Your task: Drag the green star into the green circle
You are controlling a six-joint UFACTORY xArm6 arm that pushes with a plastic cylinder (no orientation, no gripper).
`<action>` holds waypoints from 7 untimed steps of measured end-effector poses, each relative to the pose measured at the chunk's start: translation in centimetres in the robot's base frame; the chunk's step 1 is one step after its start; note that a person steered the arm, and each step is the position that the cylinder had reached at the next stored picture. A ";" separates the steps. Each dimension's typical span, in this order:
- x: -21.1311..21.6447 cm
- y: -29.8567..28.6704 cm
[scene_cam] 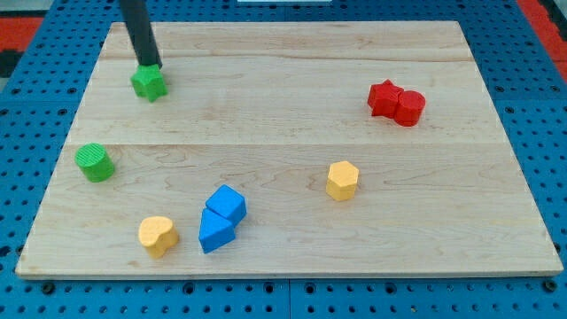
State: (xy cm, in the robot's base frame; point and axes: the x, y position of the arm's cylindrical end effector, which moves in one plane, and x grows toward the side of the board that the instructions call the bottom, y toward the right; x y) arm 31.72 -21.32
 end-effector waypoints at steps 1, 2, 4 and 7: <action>5.5 -2.7; 3.8 -3.9; 5.4 -0.7; 3.9 4.9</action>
State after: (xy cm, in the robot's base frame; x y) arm 35.58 -16.41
